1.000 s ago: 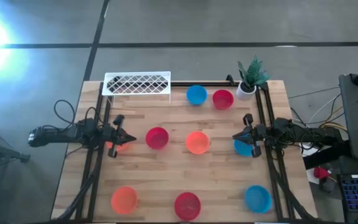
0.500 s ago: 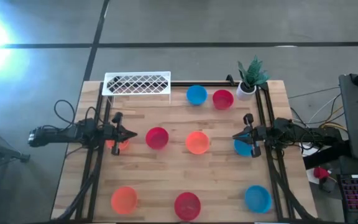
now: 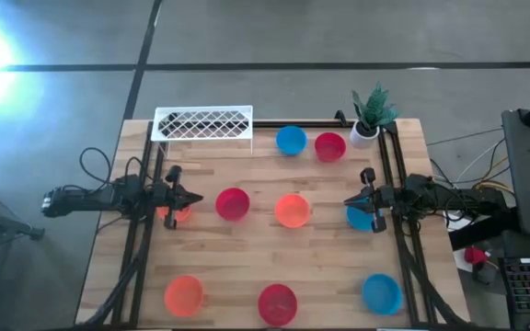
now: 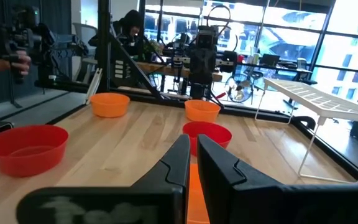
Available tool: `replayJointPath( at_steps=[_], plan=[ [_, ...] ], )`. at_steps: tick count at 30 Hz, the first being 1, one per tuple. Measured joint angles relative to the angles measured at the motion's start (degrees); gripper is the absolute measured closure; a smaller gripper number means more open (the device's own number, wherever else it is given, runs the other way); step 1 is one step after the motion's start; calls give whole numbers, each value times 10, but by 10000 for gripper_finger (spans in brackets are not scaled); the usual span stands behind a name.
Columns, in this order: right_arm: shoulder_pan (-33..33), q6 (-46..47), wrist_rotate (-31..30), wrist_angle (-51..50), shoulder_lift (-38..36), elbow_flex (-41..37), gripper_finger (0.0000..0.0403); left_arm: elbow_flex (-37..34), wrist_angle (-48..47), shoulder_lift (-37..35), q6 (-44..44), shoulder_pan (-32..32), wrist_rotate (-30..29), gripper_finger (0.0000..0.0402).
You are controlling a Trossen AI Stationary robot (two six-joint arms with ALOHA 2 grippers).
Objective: Pick & Place Mini bowls
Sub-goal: Put the top left orange bowl on the shelf
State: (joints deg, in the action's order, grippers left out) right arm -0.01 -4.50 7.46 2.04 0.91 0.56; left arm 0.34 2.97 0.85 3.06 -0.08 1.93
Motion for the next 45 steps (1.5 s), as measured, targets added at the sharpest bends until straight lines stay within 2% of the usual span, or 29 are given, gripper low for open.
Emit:
replayJointPath(
  at_steps=[5, 9, 12, 16, 22, 29, 32, 38, 45],
  plan=[
    [0, 0, 0, 0, 0, 0, 374, 0, 7, 0, -43, 0, 5, 401],
    [0, 0, 0, 0, 0, 0, 374, 2, 32, 0, -42, 0, 5, 401],
    [0, 0, 0, 0, 0, 0, 374, 20, 10, 5, -47, 0, 4, 401],
    [0, 0, 0, 0, 0, 0, 374, 62, -28, 19, -49, 0, -38, 401],
    [0, 0, -1, 0, 0, 0, 374, 128, -130, 63, -76, 0, -120, 401],
    [0, -4, -1, 0, 0, 0, 374, 205, -287, 149, -219, 0, -181, 401],
    [0, -4, -1, 0, 0, 0, 374, 242, -352, 192, -268, 0, -188, 401],
    [0, -5, -2, 0, 0, 0, 374, 315, -416, 270, -335, 0, -188, 401],
    [0, -5, -2, 0, 0, 0, 374, 380, -543, 374, -465, 0, -179, 401]
  ],
)
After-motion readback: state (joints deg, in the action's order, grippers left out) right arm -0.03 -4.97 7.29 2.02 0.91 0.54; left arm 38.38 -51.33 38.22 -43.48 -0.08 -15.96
